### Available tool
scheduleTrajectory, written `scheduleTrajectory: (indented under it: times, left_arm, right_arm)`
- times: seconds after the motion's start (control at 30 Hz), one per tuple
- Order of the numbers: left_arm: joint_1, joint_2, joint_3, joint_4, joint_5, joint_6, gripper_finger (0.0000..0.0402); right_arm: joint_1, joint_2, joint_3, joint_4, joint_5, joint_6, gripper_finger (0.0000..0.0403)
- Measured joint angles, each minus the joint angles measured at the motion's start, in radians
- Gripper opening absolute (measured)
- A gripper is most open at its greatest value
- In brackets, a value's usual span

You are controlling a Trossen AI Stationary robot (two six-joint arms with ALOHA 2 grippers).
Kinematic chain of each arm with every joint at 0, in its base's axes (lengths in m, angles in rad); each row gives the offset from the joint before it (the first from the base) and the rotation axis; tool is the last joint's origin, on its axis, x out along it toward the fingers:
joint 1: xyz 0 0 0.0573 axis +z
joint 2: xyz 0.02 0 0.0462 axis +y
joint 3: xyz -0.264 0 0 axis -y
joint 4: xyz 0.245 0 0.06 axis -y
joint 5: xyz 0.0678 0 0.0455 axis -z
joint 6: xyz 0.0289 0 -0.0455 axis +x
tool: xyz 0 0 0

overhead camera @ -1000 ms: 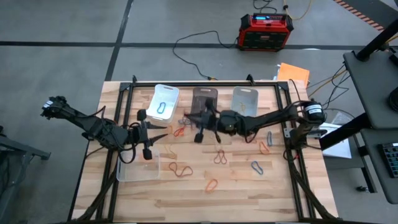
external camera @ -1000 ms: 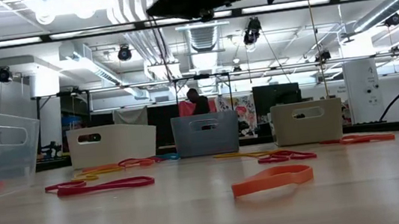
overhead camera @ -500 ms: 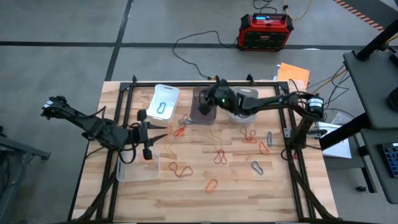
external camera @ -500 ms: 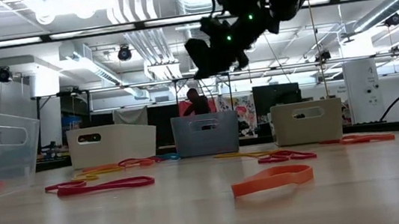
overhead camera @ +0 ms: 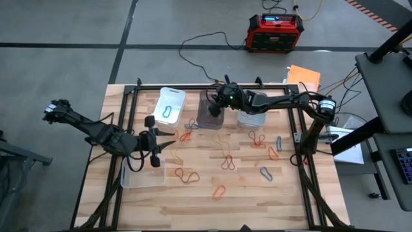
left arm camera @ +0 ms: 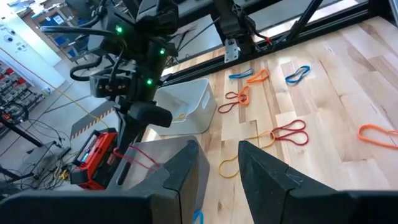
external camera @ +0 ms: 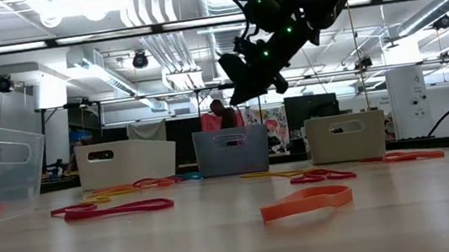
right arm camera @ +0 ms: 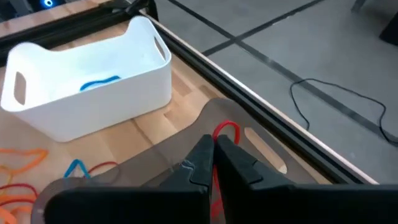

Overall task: Sort rubber bands into baskets
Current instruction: Put the red rubber band into the black bin

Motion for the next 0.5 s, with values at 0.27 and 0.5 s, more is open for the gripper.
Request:
scheduleTrajectory:
  times: [0.27,0.5]
  left_arm:
    - [0.0,0.001,0.0,0.001,0.0,0.0,0.0097]
    - [0.0,0.001,0.0,0.001,0.0,0.0,0.0097]
  right_arm:
    - [-0.009,0.0,0.0,-0.024,0.004,0.003,0.0008]
    - [-0.011,0.0,0.0,-0.024,0.002,0.028,0.0008]
